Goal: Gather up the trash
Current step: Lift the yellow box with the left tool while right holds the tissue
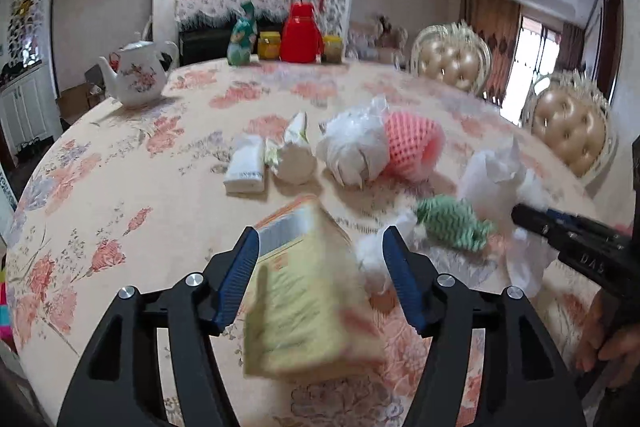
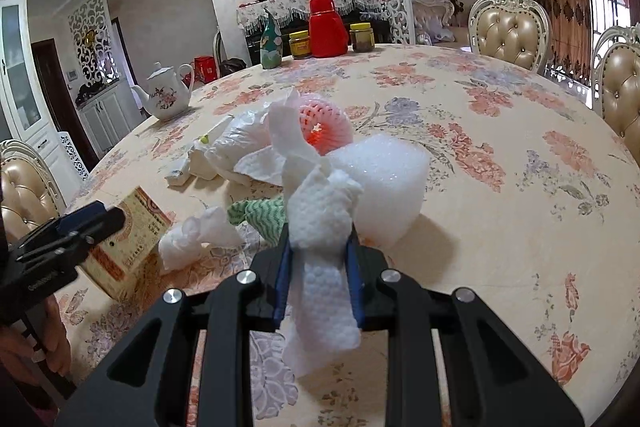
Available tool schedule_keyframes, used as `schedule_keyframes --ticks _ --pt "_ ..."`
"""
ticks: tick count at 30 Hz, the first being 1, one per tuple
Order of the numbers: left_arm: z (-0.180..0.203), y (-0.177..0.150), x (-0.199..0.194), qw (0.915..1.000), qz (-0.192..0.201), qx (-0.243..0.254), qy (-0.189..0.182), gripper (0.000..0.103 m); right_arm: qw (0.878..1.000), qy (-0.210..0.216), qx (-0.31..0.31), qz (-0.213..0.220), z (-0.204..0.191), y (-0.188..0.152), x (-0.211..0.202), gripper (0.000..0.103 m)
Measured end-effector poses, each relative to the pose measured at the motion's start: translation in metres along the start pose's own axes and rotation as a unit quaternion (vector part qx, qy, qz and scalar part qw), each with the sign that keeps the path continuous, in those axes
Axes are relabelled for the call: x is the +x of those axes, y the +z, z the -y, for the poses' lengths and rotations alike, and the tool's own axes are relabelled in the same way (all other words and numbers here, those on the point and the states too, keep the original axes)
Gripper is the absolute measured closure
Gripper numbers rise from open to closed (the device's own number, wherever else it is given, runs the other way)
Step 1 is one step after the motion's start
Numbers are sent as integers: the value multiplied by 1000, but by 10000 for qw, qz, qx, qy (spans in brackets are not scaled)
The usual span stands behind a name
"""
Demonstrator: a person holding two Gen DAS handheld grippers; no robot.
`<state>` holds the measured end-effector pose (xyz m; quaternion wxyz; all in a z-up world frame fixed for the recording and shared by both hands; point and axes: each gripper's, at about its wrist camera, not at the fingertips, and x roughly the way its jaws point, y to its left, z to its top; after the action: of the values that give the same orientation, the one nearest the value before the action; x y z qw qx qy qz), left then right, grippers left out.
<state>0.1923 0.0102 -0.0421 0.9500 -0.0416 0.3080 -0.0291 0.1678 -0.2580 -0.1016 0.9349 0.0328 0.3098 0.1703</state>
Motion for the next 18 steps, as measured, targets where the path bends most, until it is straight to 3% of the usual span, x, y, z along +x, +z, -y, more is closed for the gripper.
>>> schedule_keyframes --ticks 10,18 --pt "-12 -12 4 9989 -390 -215 154 43 10000 75 -17 11 -3 -2 -3 78" --pt "-12 -22 15 9950 -936 -300 -186 41 9998 186 16 -5 -5 -4 -4 78"
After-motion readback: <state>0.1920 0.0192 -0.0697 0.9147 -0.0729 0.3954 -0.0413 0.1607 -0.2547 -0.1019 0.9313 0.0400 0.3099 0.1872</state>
